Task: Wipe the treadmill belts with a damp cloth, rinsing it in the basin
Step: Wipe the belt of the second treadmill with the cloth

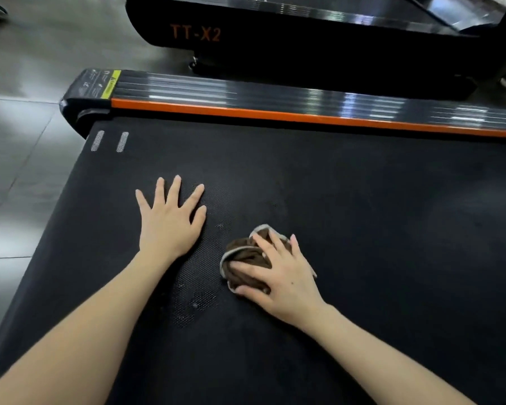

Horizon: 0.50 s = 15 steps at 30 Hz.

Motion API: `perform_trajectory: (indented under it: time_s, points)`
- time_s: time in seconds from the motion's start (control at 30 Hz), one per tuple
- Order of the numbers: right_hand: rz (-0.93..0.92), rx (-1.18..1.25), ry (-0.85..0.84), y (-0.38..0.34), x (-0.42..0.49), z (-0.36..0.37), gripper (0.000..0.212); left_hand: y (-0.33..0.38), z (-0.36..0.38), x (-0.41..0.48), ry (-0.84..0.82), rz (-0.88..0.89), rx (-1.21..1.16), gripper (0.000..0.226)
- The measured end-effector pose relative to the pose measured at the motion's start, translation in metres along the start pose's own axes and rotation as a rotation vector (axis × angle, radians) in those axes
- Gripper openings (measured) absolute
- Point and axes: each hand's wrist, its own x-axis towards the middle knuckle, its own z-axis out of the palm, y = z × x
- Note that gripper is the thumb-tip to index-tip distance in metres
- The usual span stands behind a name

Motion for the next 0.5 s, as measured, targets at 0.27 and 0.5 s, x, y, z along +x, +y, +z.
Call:
perform_trajectory:
  time_s: [0.27, 0.5]
  points:
    - [0.281, -0.062, 0.058, 0.073, 0.149, 0.014, 0.041, -0.005, 0.010, 0.003, 0.057, -0.005, 0.009, 0.066]
    - [-0.028, 0.059, 0.089, 0.038, 0.060, 0.006, 0.035, -0.003, 0.006, 0.002, 0.061, 0.001, -0.025, 0.067]
